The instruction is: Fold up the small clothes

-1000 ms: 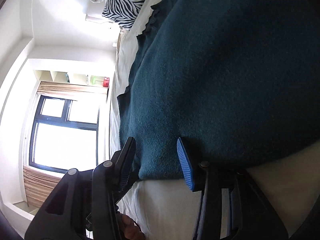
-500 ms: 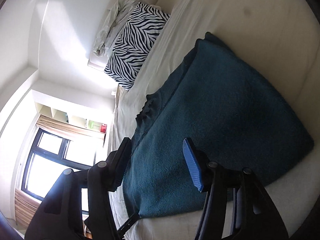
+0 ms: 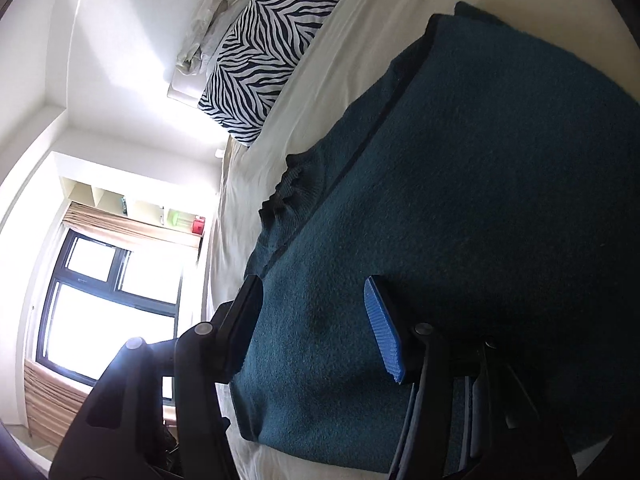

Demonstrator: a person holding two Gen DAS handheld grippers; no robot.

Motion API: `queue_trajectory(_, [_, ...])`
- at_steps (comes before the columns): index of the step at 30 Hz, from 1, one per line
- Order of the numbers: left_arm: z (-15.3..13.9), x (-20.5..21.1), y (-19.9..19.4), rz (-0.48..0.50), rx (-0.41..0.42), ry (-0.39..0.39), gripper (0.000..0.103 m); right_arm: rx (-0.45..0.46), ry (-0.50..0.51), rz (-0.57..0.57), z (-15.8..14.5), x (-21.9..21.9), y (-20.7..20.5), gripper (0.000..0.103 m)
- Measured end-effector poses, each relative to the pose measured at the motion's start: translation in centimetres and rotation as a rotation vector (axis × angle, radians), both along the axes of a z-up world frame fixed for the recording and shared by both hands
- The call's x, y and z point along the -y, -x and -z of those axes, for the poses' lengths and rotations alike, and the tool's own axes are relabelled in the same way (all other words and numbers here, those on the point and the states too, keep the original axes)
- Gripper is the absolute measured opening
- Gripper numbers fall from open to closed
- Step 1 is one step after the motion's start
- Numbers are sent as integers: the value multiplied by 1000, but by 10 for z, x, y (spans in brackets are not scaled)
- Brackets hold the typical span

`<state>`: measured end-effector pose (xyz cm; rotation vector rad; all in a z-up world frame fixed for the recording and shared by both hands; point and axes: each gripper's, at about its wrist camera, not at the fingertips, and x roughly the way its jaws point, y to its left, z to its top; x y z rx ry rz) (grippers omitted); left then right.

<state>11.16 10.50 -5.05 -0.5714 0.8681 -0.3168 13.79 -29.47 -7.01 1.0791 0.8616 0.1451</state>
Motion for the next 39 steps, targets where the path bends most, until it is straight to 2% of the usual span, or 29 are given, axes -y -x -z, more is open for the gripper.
queue_trajectory(1, [4, -6, -5, -8, -19, 18, 72, 4, 2, 24, -3, 9, 5, 52])
queue_trajectory(3, [15, -17, -16, -2, -49, 102, 72, 20, 4, 34, -12, 17, 12, 55])
queue_trajectory(5, [29, -24, -26, -15, -111, 170, 72, 32, 16, 0, -20, 15, 13, 55])
queue_trajectory(8, [42, -31, -34, -23, -154, 237, 72, 46, 13, -66, -27, 0, 5, 55])
queue_trajectory(17, [56, -40, -65, 1, -218, 362, 71, 44, -27, -238, -28, -65, -30, 55])
queue_trajectory(20, [56, -32, -69, 32, -242, 341, 68, 27, -30, -300, -25, -89, -40, 55])
queue_trajectory(21, [55, -29, -71, 41, -248, 335, 66, 20, -29, -319, -24, -98, -44, 55])
queue_trajectory(23, [59, -23, -71, 65, -274, 369, 57, 9, -28, -356, -22, -115, -52, 55])
queue_trajectory(25, [66, -23, -69, 57, -302, 405, 40, -4, -26, -391, -19, -132, -60, 55])
queue_trajectory(26, [68, -23, -68, 49, -308, 414, 35, -9, -25, -409, -19, -142, -66, 55])
queue_trajectory(27, [71, -25, -67, 37, -314, 421, 24, -15, -24, -430, -17, -150, -70, 55])
queue_trajectory(28, [74, -27, -65, 25, -321, 432, 18, -23, -22, -449, -16, -161, -77, 55])
queue_trajectory(33, [73, -30, -61, 11, -306, 455, 14, -62, -33, -509, -4, -196, -102, 55])
queue_trajectory(36, [71, -32, -61, 9, -298, 475, 14, -136, 22, -538, 15, -210, -112, 53])
queue_trajectory(39, [67, -29, -63, 10, -289, 485, 13, -115, 34, -536, 19, -212, -112, 53])
